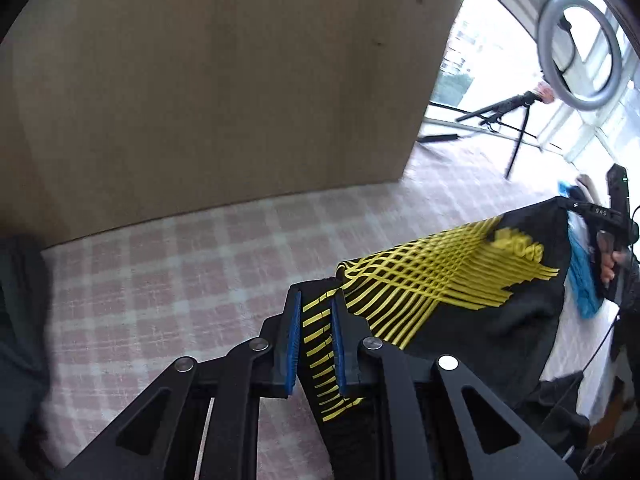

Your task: Fold clothes

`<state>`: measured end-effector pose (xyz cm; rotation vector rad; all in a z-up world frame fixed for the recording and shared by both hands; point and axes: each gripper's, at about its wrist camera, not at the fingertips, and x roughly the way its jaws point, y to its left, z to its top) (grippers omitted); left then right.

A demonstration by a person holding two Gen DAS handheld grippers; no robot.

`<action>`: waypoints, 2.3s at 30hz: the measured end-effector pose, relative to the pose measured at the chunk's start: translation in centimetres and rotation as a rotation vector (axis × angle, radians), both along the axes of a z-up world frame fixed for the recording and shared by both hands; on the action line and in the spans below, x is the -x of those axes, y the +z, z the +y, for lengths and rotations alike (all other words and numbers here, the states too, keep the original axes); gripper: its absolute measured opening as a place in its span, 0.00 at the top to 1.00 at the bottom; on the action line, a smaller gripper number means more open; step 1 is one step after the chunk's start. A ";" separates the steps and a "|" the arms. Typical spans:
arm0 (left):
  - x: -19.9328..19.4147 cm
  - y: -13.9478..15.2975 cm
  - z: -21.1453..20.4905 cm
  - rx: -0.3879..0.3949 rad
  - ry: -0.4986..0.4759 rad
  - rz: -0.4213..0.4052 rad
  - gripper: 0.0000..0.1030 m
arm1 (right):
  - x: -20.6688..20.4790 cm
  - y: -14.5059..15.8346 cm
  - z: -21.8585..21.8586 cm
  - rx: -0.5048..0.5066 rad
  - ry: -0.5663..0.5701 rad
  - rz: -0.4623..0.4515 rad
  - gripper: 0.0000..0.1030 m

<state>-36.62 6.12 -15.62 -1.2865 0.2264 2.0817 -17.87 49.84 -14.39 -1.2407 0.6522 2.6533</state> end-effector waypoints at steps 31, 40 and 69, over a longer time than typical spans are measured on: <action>0.2 -3.0 2.1 0.137 -0.061 -0.084 0.82 | -9.4 -5.0 -4.3 -0.162 0.111 -0.452 0.91; 0.5 -3.1 2.2 0.141 -0.046 -0.082 0.82 | -7.6 -1.6 -4.8 -0.207 0.134 -0.295 0.52; 1.4 -3.5 1.5 0.125 -0.007 -0.123 0.65 | -9.0 -4.8 -6.3 -0.148 0.057 -0.418 0.96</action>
